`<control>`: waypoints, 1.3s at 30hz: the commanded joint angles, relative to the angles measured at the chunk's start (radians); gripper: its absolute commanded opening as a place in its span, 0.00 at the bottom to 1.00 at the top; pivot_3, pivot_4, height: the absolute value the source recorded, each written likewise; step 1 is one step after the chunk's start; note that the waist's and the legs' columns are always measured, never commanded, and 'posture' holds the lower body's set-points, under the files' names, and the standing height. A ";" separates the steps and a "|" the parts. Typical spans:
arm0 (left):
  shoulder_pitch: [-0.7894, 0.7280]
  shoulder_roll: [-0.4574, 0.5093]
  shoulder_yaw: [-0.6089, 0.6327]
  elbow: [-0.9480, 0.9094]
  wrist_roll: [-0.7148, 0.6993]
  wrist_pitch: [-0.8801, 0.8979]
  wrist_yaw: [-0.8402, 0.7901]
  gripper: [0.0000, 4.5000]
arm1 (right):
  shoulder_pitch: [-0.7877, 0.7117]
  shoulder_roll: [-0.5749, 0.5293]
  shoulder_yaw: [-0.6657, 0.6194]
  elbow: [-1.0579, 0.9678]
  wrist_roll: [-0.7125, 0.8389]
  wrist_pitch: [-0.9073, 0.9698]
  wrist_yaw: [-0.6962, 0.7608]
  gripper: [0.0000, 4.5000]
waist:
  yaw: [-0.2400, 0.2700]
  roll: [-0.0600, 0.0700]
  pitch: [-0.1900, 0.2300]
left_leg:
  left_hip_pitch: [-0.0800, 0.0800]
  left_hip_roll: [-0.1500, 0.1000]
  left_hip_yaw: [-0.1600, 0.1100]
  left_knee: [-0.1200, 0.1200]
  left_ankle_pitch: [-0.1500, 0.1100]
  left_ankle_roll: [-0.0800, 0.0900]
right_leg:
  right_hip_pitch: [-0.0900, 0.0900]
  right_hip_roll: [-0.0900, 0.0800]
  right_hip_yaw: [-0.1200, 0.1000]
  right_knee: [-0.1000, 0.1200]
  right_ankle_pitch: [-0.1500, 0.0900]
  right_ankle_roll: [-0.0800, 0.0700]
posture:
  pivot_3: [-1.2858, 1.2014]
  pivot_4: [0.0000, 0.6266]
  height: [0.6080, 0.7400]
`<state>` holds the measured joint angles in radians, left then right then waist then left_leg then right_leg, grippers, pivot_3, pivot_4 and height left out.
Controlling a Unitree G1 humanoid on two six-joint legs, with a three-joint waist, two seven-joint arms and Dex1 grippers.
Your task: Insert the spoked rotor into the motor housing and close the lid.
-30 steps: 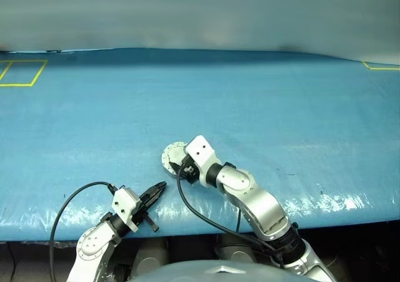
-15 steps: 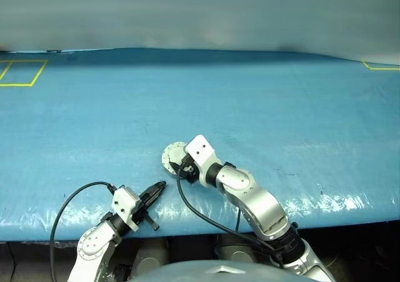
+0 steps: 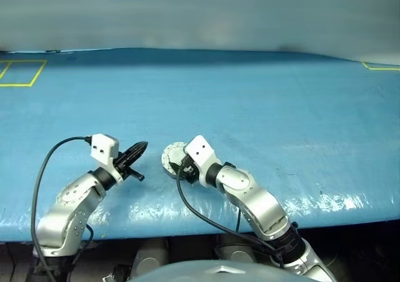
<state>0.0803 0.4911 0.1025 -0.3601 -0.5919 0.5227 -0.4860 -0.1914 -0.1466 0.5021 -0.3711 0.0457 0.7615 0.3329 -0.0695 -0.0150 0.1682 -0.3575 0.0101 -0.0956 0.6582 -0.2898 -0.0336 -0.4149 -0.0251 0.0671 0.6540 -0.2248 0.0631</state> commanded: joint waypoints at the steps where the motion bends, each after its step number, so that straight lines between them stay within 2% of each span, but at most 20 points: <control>1: -0.082 0.046 -0.018 0.003 -0.048 0.125 -0.047 0.00 | 0.020 -0.014 0.005 0.036 -0.012 0.015 -0.003 0.67 | 0.002 0.000 0.000 | 0.000 0.000 0.000 -0.001 0.000 0.000 | 0.000 0.000 0.000 0.000 0.000 0.000 | 0.52 0.24 1.00; 7: -0.181 0.099 -0.042 0.083 -0.078 0.216 -0.174 0.00 | 0.029 -0.014 0.011 0.033 -0.014 0.013 -0.007 0.67 | 0.002 0.000 0.000 | 0.000 0.000 -0.001 -0.001 0.001 -0.001 | 0.000 0.000 -0.001 -0.001 0.000 -0.001 | 0.52 0.24 1.00; 12: -0.229 0.106 -0.071 0.139 -0.055 0.238 -0.227 0.00 | 0.030 -0.011 0.011 0.035 -0.014 0.013 -0.009 0.67 | 0.003 0.000 0.000 | 0.000 0.000 -0.002 -0.003 0.001 -0.001 | 0.000 0.000 -0.001 -0.003 0.000 0.000 | 0.52 0.24 1.00; 26: -0.271 0.090 -0.155 0.196 0.011 0.244 -0.265 0.00 | 0.039 -0.012 0.016 0.034 -0.022 0.008 -0.014 0.67 | 0.005 0.000 0.000 | 0.000 0.000 -0.001 -0.003 0.001 -0.002 | 0.001 0.000 -0.001 -0.005 0.001 0.001 | 0.52 0.24 1.00; 31: -0.289 0.093 -0.174 0.203 0.030 0.247 -0.289 0.00 | 0.056 -0.061 0.035 0.010 -0.023 -0.052 0.031 0.67 | 0.010 0.001 0.000 | -0.001 0.000 -0.002 -0.003 0.001 -0.002 | 0.002 0.000 -0.001 -0.007 0.001 0.002 | 0.52 0.24 1.00; 35: -0.296 0.097 -0.179 0.208 0.051 0.242 -0.300 0.00 | 0.127 -0.100 0.008 -0.043 0.009 -0.144 0.064 0.98 | 0.015 0.001 -0.001 | -0.002 -0.001 -0.002 -0.003 0.001 -0.001 | 0.002 -0.001 -0.001 -0.011 0.002 0.003 | 0.52 0.24 1.00; 39: -0.297 0.103 -0.175 0.210 0.061 0.243 -0.313 0.00 | 0.213 -0.116 -0.050 -0.110 0.048 -0.190 0.073 0.99 | 0.018 0.001 -0.001 | -0.003 -0.001 -0.002 -0.004 0.000 -0.001 | 0.001 -0.001 -0.001 -0.011 0.002 0.002 | 0.52 0.24 1.00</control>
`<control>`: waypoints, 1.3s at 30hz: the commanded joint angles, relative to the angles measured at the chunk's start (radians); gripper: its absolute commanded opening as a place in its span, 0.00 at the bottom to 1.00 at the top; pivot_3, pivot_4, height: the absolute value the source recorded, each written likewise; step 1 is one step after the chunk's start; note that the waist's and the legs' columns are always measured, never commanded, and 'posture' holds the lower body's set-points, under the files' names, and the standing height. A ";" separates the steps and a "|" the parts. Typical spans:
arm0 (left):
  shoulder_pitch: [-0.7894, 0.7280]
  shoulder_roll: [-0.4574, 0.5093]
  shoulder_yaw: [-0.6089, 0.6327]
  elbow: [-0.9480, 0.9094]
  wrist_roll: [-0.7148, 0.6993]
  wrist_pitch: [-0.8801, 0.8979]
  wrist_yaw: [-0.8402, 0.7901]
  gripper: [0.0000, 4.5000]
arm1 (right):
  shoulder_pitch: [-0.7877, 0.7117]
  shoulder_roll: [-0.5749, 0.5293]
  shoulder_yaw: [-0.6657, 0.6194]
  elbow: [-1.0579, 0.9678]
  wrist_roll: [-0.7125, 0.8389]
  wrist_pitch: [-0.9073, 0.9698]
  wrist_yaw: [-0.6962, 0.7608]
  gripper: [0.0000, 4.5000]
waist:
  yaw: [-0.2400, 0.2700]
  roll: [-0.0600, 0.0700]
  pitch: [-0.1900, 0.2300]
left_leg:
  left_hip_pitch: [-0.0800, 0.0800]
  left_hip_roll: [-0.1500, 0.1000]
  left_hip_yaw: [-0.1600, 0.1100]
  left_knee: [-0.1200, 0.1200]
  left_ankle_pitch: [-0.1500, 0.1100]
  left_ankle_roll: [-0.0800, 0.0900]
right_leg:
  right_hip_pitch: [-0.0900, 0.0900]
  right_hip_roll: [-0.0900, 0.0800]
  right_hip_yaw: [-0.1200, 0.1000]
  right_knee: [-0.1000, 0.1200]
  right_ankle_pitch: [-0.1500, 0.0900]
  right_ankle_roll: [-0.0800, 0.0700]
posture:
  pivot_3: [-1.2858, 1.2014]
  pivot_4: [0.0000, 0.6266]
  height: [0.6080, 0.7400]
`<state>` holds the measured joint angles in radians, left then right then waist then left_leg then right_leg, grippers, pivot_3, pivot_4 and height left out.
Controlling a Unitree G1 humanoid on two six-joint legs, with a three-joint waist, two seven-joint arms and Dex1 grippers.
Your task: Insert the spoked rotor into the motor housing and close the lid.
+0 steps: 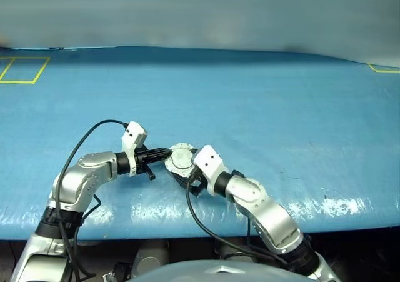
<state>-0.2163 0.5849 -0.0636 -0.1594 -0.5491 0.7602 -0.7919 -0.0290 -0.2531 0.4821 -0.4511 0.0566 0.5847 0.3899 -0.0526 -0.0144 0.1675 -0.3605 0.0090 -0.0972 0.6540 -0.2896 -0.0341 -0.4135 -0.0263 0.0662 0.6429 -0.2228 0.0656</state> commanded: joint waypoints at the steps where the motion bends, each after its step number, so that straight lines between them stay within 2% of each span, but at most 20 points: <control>1: -0.001 0.011 -0.008 0.011 0.020 0.005 -0.009 0.00 | 0.072 -0.011 -0.051 -0.051 0.053 -0.027 0.019 0.99 | 0.001 0.000 0.000 | 0.000 0.000 0.000 0.000 0.000 0.000 | 0.000 0.000 0.000 0.000 0.000 0.000 | 0.52 0.24 1.00; 6: -0.001 0.016 -0.003 0.013 0.026 0.002 -0.016 0.00 | 0.162 0.002 -0.170 -0.148 0.169 -0.062 0.038 0.99 | 0.002 0.000 0.000 | 0.000 0.000 0.000 0.000 0.000 0.000 | 0.000 0.000 0.000 0.000 0.000 0.000 | 0.52 0.24 1.00; 11: 0.002 0.017 -0.001 0.009 0.036 -0.004 -0.028 0.00 | 0.211 0.054 -0.277 -0.189 0.331 0.045 0.010 0.99 | 0.001 0.001 0.001 | 0.000 0.001 0.000 0.000 0.000 0.000 | -0.001 0.001 0.000 0.001 0.000 0.000 | 0.52 0.24 1.00; 15: 0.006 0.013 -0.001 0.007 0.039 -0.008 -0.030 0.00 | 0.221 0.170 -0.359 -0.153 0.497 0.166 -0.054 0.99 | 0.002 0.001 0.001 | 0.000 0.001 0.000 0.000 0.000 0.000 | -0.001 0.001 0.000 0.001 0.000 0.000 | 0.52 0.24 1.00; 24: 0.012 0.006 0.000 0.005 0.046 -0.016 -0.021 0.00 | 0.161 0.376 -0.454 -0.010 0.705 0.338 -0.197 0.99 | 0.002 0.002 0.001 | 0.000 0.001 0.001 0.000 0.000 0.000 | -0.001 0.001 0.001 0.001 0.000 0.000 | 0.52 0.24 1.00; 34: 0.018 -0.002 -0.006 0.003 0.047 -0.021 -0.015 0.00 | 0.128 0.432 -0.516 0.105 0.992 0.414 -0.310 0.99 | -0.001 0.002 0.001 | 0.000 0.001 0.001 -0.001 0.000 0.000 | -0.001 0.001 0.001 0.001 0.000 0.000 | 0.52 0.24 1.00; 39: 0.019 -0.004 -0.007 0.006 0.052 -0.026 -0.013 0.00 | 0.128 0.425 -0.528 0.165 1.136 0.416 -0.386 0.99 | -0.001 0.002 0.001 | 0.000 0.001 0.001 -0.001 0.000 0.000 | -0.001 0.001 0.001 0.001 0.000 0.000 | 0.52 0.24 1.00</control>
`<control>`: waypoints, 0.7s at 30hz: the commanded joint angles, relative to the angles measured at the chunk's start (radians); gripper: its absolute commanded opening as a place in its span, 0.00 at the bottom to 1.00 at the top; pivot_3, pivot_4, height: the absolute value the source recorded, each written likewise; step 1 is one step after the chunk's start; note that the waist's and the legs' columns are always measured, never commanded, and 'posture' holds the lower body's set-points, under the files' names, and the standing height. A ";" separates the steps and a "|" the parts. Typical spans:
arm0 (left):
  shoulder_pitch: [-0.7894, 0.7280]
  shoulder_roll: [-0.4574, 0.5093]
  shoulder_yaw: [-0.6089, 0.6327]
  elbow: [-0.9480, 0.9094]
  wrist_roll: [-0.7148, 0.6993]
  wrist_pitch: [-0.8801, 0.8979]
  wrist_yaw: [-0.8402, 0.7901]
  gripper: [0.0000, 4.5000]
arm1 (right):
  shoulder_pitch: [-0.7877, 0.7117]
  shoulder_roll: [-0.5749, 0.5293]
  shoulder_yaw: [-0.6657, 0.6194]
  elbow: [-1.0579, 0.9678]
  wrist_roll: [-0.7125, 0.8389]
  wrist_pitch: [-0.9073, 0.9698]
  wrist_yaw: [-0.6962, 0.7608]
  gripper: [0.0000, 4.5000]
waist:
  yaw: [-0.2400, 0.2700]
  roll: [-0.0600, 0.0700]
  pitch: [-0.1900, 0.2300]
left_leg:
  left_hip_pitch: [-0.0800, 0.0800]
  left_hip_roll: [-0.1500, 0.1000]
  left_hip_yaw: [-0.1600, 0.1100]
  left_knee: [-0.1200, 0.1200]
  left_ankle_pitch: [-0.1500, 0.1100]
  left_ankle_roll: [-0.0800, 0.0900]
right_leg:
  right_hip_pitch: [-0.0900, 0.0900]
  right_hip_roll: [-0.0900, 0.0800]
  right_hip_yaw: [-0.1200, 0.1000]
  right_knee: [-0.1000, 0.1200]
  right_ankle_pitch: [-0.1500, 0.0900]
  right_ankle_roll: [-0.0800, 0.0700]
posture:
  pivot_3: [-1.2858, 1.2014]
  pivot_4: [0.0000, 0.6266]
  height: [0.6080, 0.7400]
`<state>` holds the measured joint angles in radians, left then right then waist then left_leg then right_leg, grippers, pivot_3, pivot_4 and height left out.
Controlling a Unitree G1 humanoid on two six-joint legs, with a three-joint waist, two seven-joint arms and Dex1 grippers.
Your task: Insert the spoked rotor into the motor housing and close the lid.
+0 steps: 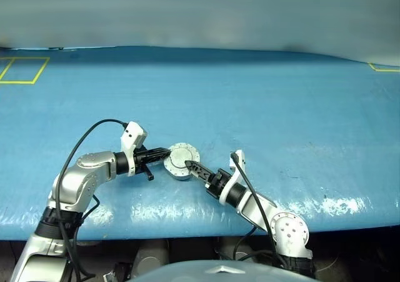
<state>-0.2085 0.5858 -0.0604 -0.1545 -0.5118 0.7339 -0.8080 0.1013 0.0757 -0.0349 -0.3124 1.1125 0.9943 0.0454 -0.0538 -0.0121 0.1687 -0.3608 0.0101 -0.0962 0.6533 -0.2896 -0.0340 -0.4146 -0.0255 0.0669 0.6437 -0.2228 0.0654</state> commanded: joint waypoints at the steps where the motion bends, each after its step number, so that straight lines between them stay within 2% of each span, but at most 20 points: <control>1: 0.011 -0.006 -0.010 0.001 0.015 -0.001 0.004 0.00 | -0.002 0.094 -0.013 0.035 0.104 0.000 -0.054 0.91 | 0.000 0.000 0.000 | 0.000 0.000 0.000 0.000 0.000 0.000 | 0.000 0.000 0.000 0.000 0.000 0.000 | 0.52 0.24 1.00; 8: 0.014 -0.009 -0.008 0.003 0.018 -0.003 0.004 0.00 | -0.004 0.054 -0.004 0.076 0.196 -0.017 -0.115 0.43 | -0.001 0.001 0.000 | 0.000 0.000 0.000 0.000 0.000 0.000 | 0.000 0.000 0.000 0.000 0.000 0.000 | 0.52 0.24 1.00; 11: 0.015 -0.012 -0.005 0.005 0.023 -0.003 -0.001 0.00 | -0.001 0.040 0.004 0.081 0.212 -0.023 -0.125 0.28 | 0.000 0.001 -0.001 | 0.000 0.000 0.000 0.000 0.000 0.000 | 0.000 0.000 0.000 0.000 0.000 0.000 | 0.52 0.24 1.00; 21: 0.010 -0.014 0.013 0.002 0.017 0.000 -0.007 0.00 | 0.003 0.021 0.015 0.088 0.219 -0.032 -0.129 0.27 | -0.002 0.002 -0.001 | 0.000 0.000 0.000 0.000 0.000 0.000 | 0.000 0.000 0.000 0.000 0.000 0.000 | 0.52 0.24 1.00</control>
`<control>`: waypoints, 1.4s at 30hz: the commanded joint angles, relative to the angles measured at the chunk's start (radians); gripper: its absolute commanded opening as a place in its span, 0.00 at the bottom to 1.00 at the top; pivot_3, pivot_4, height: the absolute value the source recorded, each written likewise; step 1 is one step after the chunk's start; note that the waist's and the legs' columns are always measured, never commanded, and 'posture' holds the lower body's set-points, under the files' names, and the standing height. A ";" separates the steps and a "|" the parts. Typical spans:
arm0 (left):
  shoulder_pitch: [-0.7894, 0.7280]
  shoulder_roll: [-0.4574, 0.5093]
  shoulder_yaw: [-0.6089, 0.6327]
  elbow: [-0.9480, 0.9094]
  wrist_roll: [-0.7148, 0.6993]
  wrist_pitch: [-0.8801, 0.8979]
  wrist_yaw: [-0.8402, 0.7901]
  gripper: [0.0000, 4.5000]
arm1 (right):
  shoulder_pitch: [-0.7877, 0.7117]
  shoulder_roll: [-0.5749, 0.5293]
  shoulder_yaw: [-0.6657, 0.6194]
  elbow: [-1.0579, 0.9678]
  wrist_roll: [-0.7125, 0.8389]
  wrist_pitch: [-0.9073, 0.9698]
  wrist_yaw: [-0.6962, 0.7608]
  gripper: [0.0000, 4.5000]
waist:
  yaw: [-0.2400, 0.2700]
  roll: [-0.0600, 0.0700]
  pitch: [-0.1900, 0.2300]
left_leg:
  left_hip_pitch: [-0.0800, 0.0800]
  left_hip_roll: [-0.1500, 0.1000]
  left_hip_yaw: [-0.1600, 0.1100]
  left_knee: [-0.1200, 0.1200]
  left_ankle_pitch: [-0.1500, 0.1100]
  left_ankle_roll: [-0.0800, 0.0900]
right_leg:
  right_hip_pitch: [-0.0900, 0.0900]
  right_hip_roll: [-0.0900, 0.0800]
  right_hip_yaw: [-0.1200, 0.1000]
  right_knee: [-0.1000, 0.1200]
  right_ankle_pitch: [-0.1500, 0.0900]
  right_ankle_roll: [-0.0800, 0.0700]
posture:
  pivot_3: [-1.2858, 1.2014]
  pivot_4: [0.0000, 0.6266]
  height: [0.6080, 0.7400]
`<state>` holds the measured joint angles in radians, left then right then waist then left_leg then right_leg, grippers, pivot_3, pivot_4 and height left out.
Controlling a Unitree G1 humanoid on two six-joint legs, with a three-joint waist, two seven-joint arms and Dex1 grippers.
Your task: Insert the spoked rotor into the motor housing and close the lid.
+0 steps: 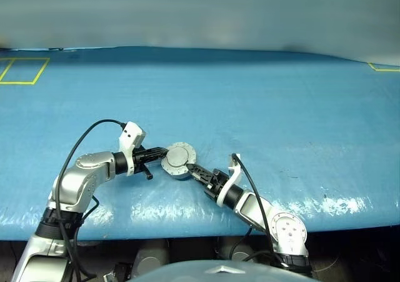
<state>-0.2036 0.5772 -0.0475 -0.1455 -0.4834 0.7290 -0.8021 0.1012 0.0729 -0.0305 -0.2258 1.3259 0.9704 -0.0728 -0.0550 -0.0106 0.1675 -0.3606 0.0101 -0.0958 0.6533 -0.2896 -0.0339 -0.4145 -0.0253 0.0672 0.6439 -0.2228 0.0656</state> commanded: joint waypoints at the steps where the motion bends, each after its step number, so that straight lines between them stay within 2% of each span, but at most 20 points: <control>1: 0.005 -0.007 0.010 -0.010 -0.024 0.017 -0.014 0.00 | 0.004 0.024 0.010 0.002 0.005 -0.010 -0.011 0.27 | -0.001 0.000 0.000 | 0.000 0.000 0.000 0.000 0.000 0.000 | 0.000 0.000 0.000 0.000 0.000 0.000 | 0.52 0.24 1.00; 3: 0.006 -0.019 0.044 -0.016 -0.061 0.045 -0.007 0.00 | 0.005 0.024 0.009 0.004 0.005 -0.014 -0.009 0.27 | -0.003 0.000 0.000 | 0.000 0.000 0.000 0.000 0.000 0.000 | 0.000 0.000 0.000 0.000 0.000 0.000 | 0.52 0.24 1.00; 6: -0.001 -0.053 0.105 -0.015 -0.086 0.061 0.043 0.13 | 0.007 0.023 0.007 0.005 0.005 -0.021 -0.008 0.27 | -0.004 0.000 0.000 | 0.000 0.000 0.000 0.000 0.000 0.000 | 0.000 0.000 0.000 0.000 0.000 0.000 | 0.52 0.24 1.00; 11: 0.014 -0.098 0.192 -0.040 -0.140 0.086 0.109 0.50 | 0.008 0.022 0.002 -0.003 0.010 -0.034 -0.003 0.27 | -0.005 0.000 0.000 | -0.001 0.000 0.000 0.000 0.000 0.000 | 0.000 0.000 0.000 0.000 0.000 0.000 | 0.52 0.24 1.00; 16: 0.057 -0.171 0.314 -0.063 -0.255 0.135 0.193 0.88 | -0.022 0.024 -0.030 -0.029 0.042 -0.072 -0.008 0.27 | -0.005 0.000 0.000 | -0.001 0.000 0.000 0.000 0.000 0.000 | 0.000 0.000 0.000 0.000 0.000 0.000 | 0.52 0.24 1.00; 18: 0.069 -0.218 0.374 -0.062 -0.301 0.145 0.262 1.00 | -0.043 0.022 -0.040 -0.048 0.059 -0.088 -0.018 0.27 | -0.003 0.000 0.000 | -0.001 0.000 0.000 0.000 0.000 0.000 | 0.000 0.000 0.000 0.000 0.000 0.000 | 0.52 0.24 1.00; 21: 0.108 -0.306 0.464 -0.075 -0.435 0.188 0.342 1.00 | -0.096 0.023 -0.068 -0.068 0.086 -0.120 -0.040 0.27 | -0.002 0.000 0.000 | -0.003 0.000 -0.001 0.002 0.000 0.000 | -0.001 0.000 -0.001 0.000 0.001 0.001 | 0.52 0.24 1.00; 25: 0.154 -0.382 0.497 -0.111 -0.559 0.224 0.423 1.00 | -0.151 0.024 -0.091 -0.066 0.102 -0.148 -0.055 0.27 | -0.005 0.000 0.001 | -0.005 0.000 -0.001 0.003 0.000 0.001 | -0.002 0.000 -0.001 0.000 0.004 -0.003 | 0.52 0.24 1.00; 32: 0.239 -0.511 0.459 -0.156 -0.712 0.210 0.483 1.00 | -0.228 0.035 -0.090 -0.067 0.114 -0.188 -0.076 0.27 | -0.005 0.000 0.001 | -0.006 -0.001 -0.001 0.003 0.000 0.001 | -0.003 -0.001 0.000 0.000 0.004 -0.004 | 0.52 0.24 1.00; 37: 0.262 -0.638 0.454 -0.136 -0.864 0.169 0.574 1.00 | -0.244 0.047 -0.063 -0.079 0.121 -0.197 -0.081 0.27 | -0.004 0.000 0.001 | -0.007 -0.001 -0.001 0.004 -0.001 0.001 | -0.003 0.000 -0.001 -0.001 0.004 -0.004 | 0.52 0.24 1.00; 42: 0.286 -0.673 0.430 -0.120 -0.970 0.149 0.641 1.00 | -0.242 0.048 -0.035 -0.087 0.134 -0.197 -0.077 0.27 | -0.007 0.000 0.001 | -0.007 -0.001 -0.001 0.005 -0.001 0.001 | -0.003 0.000 -0.001 0.000 0.004 -0.004 | 0.52 0.24 1.00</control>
<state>0.0751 -0.0774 0.3944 -0.2557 -1.4033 0.8866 -0.1783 -0.1154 0.0764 -0.0850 -0.2415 1.4100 0.7886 -0.1754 -0.0621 -0.0106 0.1680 -0.3680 0.0093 -0.0969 0.6584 -0.2902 -0.0328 -0.4176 -0.0254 0.0667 0.6437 -0.2188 0.0618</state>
